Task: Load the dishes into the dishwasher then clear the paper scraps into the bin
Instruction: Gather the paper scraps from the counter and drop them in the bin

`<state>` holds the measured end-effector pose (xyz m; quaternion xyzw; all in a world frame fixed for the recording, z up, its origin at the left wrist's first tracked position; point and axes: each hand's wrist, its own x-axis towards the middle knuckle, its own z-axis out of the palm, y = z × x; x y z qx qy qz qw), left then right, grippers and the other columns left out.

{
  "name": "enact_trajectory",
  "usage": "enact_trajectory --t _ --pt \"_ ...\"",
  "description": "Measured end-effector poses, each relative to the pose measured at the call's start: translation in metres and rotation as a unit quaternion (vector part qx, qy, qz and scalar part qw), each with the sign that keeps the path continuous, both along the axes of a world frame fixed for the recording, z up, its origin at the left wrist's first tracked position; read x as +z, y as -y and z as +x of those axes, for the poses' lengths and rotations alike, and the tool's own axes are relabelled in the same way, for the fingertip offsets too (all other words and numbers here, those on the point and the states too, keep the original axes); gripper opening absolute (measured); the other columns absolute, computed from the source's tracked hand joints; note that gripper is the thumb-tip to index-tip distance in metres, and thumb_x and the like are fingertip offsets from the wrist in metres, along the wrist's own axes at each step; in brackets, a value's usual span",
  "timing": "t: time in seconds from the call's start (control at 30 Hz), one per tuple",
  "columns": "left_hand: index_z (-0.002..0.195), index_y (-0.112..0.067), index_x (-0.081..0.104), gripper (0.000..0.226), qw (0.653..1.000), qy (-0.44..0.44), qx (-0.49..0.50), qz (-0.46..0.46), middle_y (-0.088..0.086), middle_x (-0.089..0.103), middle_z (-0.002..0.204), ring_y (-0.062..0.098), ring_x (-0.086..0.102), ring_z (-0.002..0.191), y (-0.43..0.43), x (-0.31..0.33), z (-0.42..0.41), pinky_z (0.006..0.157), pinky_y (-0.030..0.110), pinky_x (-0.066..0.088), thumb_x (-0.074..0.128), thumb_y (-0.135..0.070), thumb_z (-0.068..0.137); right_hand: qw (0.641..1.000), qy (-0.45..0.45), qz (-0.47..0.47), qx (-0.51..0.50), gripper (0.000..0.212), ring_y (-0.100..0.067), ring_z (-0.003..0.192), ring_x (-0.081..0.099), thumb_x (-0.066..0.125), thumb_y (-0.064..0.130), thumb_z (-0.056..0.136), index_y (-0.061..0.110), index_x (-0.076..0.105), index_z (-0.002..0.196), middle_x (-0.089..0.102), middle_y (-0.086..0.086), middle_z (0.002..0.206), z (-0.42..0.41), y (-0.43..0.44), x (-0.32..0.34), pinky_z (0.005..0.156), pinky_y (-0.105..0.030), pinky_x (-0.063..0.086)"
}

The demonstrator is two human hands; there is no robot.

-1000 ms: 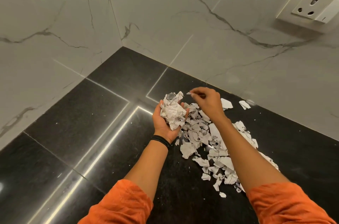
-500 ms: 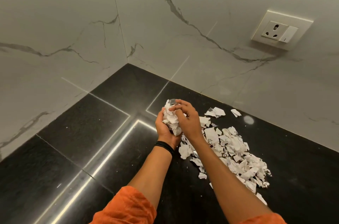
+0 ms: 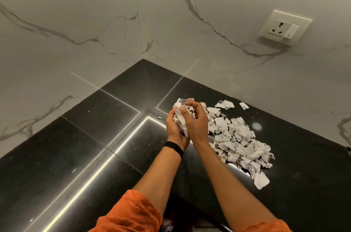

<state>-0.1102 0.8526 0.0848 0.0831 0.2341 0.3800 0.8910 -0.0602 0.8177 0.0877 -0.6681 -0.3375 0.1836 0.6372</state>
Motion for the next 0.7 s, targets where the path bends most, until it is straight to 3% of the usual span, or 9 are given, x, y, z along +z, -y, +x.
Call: enact_trajectory --t 0.33,0.47,0.63,0.7 --pt "0.134 -0.001 0.061 0.051 0.999 -0.007 0.03 -0.019 0.015 0.07 0.111 0.027 0.068 0.099 0.085 -0.015 -0.058 0.09 0.036 0.055 0.053 -0.037 0.099 0.999 -0.028 0.006 0.022 0.031 -0.009 0.114 0.064 0.07 0.028 0.09 0.025 0.066 0.12 0.069 0.009 0.12 -0.06 0.079 -0.018 0.1 -0.041 0.053" --pt "0.109 -0.002 0.07 0.039 0.996 -0.03 0.082 -0.023 0.012 0.073 0.09 0.021 0.071 0.077 0.128 -0.014 -0.081 0.069 0.029 0.06 0.047 -0.033 0.102 0.997 -0.053 0.019 0.056 0.026 -0.012 0.115 0.064 0.071 0.02 0.091 0.03 0.067 0.115 0.068 0.004 0.121 -0.082 0.117 -0.026 0.098 -0.037 0.055" --pt "0.108 -0.002 0.069 0.038 0.986 -0.059 0.152 -0.038 0.012 0.072 0.09 0.022 0.07 0.078 0.201 -0.035 -0.106 0.069 0.03 0.06 0.045 -0.03 0.103 0.991 -0.091 0.016 0.1 0.027 -0.008 0.109 0.066 0.071 0.012 0.091 0.019 0.067 0.117 0.069 0.002 0.119 -0.107 0.187 -0.046 0.089 -0.024 0.055" --pt "0.107 -0.003 0.069 0.037 0.982 -0.07 0.168 -0.053 0.011 0.072 0.089 0.021 0.07 0.077 0.237 -0.051 -0.117 0.07 0.029 0.06 0.044 -0.03 0.103 0.989 -0.097 0.007 0.115 0.028 -0.01 0.113 0.065 0.072 0.014 0.09 0.021 0.067 0.117 0.068 0.002 0.122 -0.118 0.22 -0.064 0.094 -0.027 0.054"
